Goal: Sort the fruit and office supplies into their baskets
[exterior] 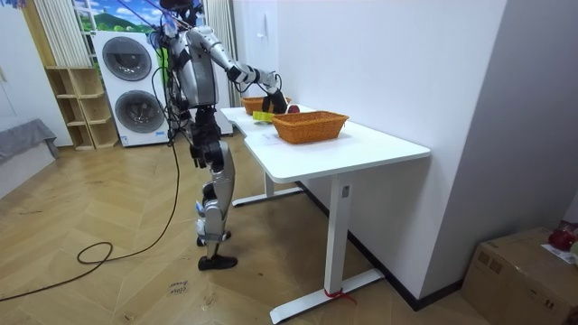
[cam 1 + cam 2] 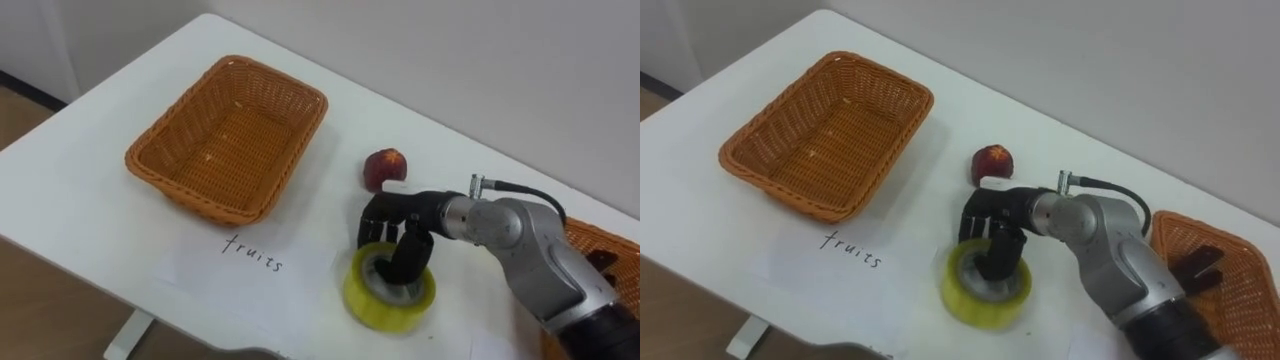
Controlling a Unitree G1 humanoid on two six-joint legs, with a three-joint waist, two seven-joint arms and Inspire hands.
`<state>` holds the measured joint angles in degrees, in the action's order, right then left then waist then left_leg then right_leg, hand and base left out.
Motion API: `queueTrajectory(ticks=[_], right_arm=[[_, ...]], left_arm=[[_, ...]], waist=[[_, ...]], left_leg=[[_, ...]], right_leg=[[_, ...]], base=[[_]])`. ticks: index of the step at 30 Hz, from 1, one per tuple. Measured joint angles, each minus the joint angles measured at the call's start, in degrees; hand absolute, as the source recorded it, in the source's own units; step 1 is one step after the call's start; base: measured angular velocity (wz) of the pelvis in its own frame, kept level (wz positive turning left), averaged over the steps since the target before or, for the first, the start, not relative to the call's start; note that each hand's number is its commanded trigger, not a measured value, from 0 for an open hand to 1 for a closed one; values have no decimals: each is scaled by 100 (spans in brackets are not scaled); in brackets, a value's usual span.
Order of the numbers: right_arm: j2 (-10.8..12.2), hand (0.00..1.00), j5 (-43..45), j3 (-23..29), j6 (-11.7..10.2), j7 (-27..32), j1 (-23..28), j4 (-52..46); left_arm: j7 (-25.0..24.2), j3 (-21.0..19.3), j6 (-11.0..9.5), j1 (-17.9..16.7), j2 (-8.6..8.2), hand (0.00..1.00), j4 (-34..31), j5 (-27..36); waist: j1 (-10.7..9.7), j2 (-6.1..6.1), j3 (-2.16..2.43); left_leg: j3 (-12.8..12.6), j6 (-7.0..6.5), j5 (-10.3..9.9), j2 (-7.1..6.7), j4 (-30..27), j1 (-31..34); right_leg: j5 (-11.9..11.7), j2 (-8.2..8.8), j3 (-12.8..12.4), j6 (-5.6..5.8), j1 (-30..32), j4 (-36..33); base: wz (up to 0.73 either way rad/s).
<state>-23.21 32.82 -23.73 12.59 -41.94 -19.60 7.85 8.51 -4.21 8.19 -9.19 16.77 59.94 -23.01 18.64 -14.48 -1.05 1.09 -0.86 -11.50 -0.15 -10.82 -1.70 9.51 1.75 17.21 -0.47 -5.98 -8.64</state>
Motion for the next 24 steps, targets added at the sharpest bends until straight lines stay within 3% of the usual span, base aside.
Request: queueTrajectory(ticks=[9, 12, 14, 20, 24], right_arm=[[-5, 100, -10, 52, -71, 161, 74, -27], [-4, 100, -8, 139, -145, 246, 165, -224], [-4, 100, 6, 272, -177, 296, 287, -319], [-4, 100, -65, 868, -281, 526, 576, -728], [-5, 100, -257, 1223, -444, 954, 761, -910]], left_arm=[[96, -9, -9, 62, -39, 0, 44, -14], [235, -24, -67, 65, -81, 0, 40, -7], [259, -20, -121, 64, -116, 0, 34, -18], [479, -22, -178, -93, -229, 0, 45, -21], [606, -40, -282, -308, -296, 0, 49, -23]], waist=[[14, 10, -6], [-120, 117, -69], [-180, 205, -77], [-490, 438, 31], [-717, 568, 37]], left_leg=[[-63, 2, 1, 5, -11, 12], [-76, -1, 0, 24, -96, 8], [-87, -6, 3, 16, -94, 19], [-99, -14, 12, -19, -75, -27], [-125, -17, 14, -17, 12, -210]], right_leg=[[0, 3, -64, 0, 35, 1], [-3, 11, -129, 2, 36, -2], [-9, 19, -136, 10, 50, -2], [-10, 23, -158, 13, 30, -3], [-8, 28, -280, 16, -109, 3]], base=[[-3], [-1], [-2], [-1], [-4]])
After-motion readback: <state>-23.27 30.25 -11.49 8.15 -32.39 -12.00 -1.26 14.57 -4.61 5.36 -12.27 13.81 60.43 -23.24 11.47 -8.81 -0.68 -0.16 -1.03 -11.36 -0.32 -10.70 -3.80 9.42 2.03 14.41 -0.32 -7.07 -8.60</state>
